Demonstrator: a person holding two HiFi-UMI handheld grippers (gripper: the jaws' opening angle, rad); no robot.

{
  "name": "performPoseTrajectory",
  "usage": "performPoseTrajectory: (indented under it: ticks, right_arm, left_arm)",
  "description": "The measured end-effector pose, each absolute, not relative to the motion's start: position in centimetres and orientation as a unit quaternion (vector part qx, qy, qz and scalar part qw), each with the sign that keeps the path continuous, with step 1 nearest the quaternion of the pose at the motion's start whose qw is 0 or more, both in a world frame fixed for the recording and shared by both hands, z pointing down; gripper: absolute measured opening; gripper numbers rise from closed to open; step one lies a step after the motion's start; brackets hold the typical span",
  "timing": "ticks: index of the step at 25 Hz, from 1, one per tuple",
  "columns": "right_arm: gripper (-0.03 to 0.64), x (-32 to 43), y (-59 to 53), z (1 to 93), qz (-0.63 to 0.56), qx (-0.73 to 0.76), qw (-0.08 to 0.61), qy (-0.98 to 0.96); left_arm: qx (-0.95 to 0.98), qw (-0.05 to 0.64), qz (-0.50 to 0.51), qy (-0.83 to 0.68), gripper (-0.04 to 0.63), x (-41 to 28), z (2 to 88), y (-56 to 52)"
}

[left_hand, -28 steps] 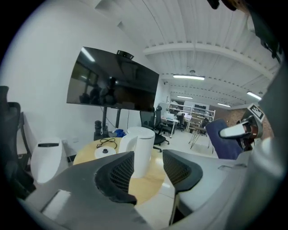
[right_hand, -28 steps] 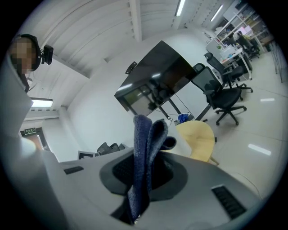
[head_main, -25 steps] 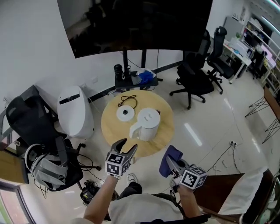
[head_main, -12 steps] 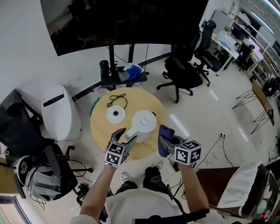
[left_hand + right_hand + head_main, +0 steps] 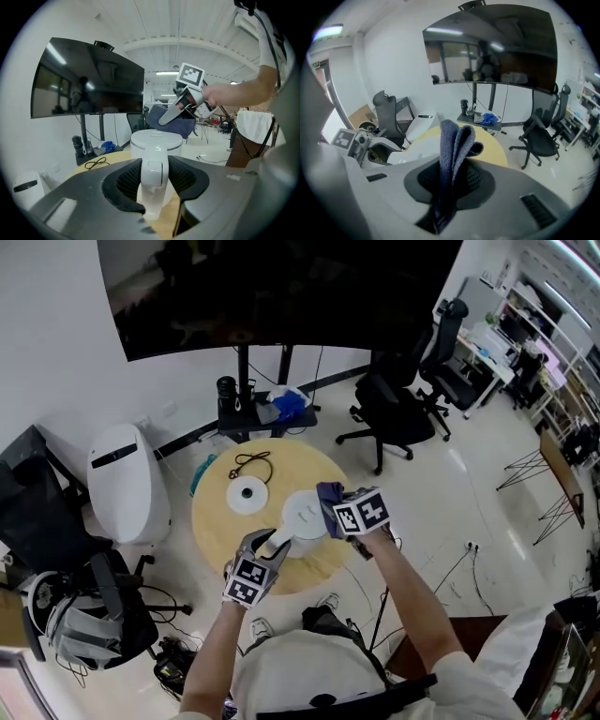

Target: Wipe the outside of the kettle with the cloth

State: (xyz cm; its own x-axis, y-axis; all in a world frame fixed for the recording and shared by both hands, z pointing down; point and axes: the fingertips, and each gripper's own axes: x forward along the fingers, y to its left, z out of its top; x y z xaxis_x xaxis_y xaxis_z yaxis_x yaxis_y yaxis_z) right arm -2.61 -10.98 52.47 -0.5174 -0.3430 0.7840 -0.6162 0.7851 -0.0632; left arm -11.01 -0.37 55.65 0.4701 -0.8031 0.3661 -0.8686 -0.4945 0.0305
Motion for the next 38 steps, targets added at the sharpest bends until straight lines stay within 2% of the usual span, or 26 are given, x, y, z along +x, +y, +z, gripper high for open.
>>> performPoseTrajectory:
  ticks: [9, 13, 16, 23, 28, 32, 35, 38]
  right_arm:
    - [0.063, -7.5, -13.2, 52.7, 0.08, 0.221, 0.504, -0.831]
    - [0.063, -10.5, -11.6, 52.8, 0.047, 0.178, 0.524, -0.832]
    - [0.063, -12.5, -9.3, 52.9, 0.066, 0.135, 0.517, -0.843]
    - [0.063, -12.1, -3.0, 52.8, 0.145, 0.05, 0.477, -0.865]
    - [0.064, -7.1, -5.0, 52.7, 0.184, 0.13, 0.433, -0.873]
    - [0.064, -3.2, -6.6, 51.2, 0.216, 0.239, 0.335, -0.885]
    - [0.064, -3.6, -3.0, 49.9, 0.242, 0.243, 0.241, -0.908]
    - [0.064, -4.9, 0.5, 51.7, 0.266, 0.214, 0.22, -0.914]
  left_arm:
    - [0.857, 0.1, 0.164, -0.477, 0.166, -10.9, 55.7, -0.8]
    - [0.855, 0.108, 0.169, -0.478, 0.166, -10.9, 55.8, -0.7]
    - [0.854, 0.112, 0.171, -0.478, 0.166, -11.1, 55.9, -0.7]
    - [0.851, 0.122, 0.18, -0.478, 0.166, -11.3, 55.9, -0.7]
    - [0.853, 0.122, 0.182, -0.473, 0.166, -11.4, 55.7, -0.6]
    - [0.854, 0.122, 0.185, -0.471, 0.166, -11.4, 55.8, -0.5]
    - [0.854, 0.123, 0.19, -0.468, 0.166, -11.5, 55.7, -0.5]
    - [0.855, 0.123, 0.194, -0.465, 0.166, -11.6, 55.6, -0.5]
